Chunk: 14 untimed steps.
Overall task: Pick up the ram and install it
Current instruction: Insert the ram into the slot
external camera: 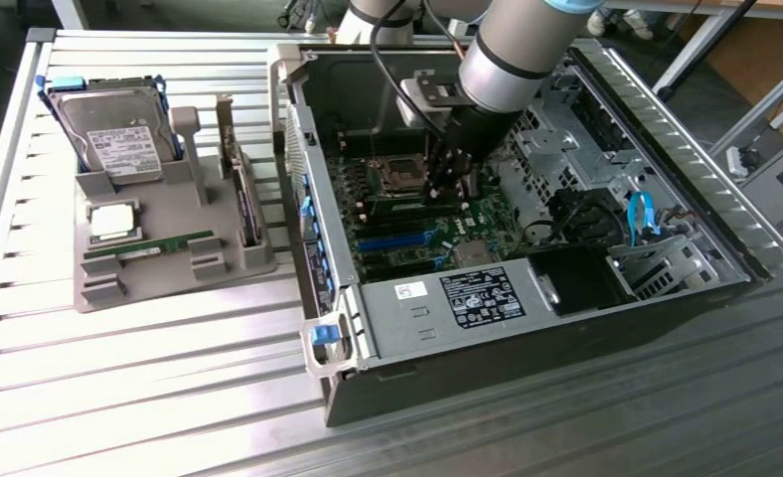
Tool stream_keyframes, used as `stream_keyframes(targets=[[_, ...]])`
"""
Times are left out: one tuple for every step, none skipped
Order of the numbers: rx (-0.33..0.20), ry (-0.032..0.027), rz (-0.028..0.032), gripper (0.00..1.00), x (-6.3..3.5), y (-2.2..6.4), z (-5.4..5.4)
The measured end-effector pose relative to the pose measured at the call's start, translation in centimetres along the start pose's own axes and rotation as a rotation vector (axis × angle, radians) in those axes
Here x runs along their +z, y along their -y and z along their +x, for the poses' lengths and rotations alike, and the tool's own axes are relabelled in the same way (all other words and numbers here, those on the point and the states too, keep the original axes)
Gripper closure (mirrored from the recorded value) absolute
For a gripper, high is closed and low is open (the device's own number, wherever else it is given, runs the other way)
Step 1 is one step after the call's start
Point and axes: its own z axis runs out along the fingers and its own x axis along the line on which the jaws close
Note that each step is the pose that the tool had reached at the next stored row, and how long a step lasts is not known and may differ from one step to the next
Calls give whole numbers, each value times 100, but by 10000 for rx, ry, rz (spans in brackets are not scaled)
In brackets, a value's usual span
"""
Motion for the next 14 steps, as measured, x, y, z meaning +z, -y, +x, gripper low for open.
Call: stream_keyframes(targets=[[18,1,1,89,6,0,0],[44,4,3,89,15,-1,1],[57,3,3,89,20,-1,1],[71,5,4,89,26,0,1],[87,7,5,89,35,1,-3],[93,7,7,89,37,-4,-5],[90,5,18,89,36,-16,-6],[89,5,23,89,37,-27,-7],[88,4,22,89,37,-27,-6],[90,4,23,89,39,-28,-7],[89,6,23,89,42,-27,-9],[91,2,22,89,44,-27,-18],[90,3,22,89,45,-27,-21],[89,2,22,89,46,-27,-21]])
